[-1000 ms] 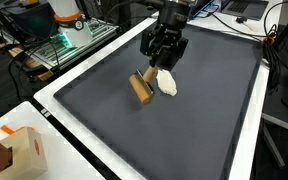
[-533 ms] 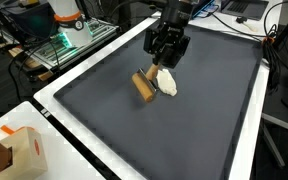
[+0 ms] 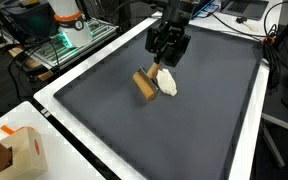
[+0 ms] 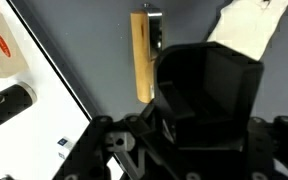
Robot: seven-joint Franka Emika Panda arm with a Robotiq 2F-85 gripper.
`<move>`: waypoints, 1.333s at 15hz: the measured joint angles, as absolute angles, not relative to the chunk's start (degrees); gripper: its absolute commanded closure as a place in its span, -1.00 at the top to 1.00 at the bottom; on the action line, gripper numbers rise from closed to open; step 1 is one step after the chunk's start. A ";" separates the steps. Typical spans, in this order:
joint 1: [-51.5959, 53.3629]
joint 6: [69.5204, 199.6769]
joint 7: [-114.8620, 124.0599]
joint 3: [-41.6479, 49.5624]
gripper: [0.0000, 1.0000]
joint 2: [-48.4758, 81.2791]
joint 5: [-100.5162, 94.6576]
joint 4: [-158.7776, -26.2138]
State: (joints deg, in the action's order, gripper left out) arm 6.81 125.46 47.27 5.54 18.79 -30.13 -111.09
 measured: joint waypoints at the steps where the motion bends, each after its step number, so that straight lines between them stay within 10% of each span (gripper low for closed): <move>1: 6.81 125.41 47.09 5.48 -0.54 18.79 -30.11 -111.09; 20: 2.65 126.18 12.60 3.79 -0.54 11.38 -12.30 -111.75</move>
